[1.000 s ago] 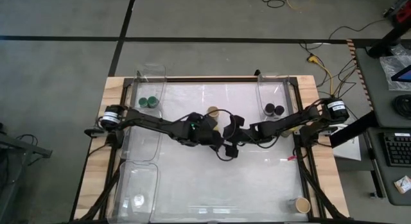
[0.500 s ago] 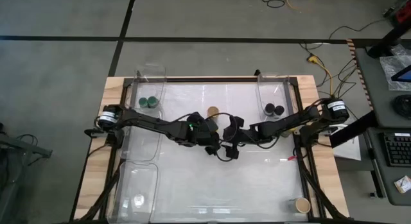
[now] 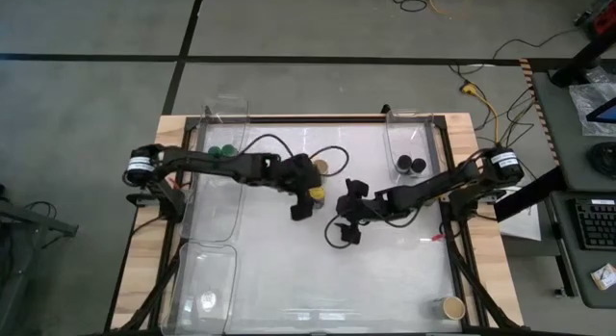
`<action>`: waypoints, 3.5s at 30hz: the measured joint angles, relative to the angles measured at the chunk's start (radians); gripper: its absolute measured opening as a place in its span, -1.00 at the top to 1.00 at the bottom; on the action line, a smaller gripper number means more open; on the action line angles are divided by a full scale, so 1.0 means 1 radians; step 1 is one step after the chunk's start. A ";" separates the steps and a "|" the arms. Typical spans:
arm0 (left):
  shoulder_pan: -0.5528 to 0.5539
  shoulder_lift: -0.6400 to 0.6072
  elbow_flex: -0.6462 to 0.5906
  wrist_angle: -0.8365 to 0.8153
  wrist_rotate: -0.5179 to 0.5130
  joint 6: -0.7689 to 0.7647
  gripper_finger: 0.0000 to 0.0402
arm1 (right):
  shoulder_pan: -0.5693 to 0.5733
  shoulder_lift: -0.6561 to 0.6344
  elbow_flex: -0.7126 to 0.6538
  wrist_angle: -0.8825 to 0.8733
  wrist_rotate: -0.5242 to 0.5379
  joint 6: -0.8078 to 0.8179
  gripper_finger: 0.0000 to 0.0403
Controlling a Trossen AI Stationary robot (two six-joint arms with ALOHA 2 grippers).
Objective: Sort spices by type
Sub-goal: Move the left yellow spice bottle a few centimeters away from the other bottle
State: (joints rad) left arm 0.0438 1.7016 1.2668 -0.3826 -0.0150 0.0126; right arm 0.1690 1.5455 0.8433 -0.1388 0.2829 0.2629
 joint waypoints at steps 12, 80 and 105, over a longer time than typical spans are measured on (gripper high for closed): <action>0.039 0.041 -0.063 0.124 0.130 0.252 -0.53 | 0.016 0.000 0.000 -0.008 0.004 0.035 -0.78; 0.051 0.036 -0.046 0.107 -0.028 0.080 -0.05 | 0.014 -0.137 0.000 -0.102 0.048 0.029 -0.78; 0.003 -0.841 -0.066 -0.768 -0.135 -0.190 -0.05 | 0.025 -0.176 0.000 -0.089 0.140 0.079 -0.78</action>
State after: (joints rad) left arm 0.0463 0.8610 1.2005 -1.1511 -0.1497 -0.1779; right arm 0.1944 1.3696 0.8433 -0.2282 0.4231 0.3420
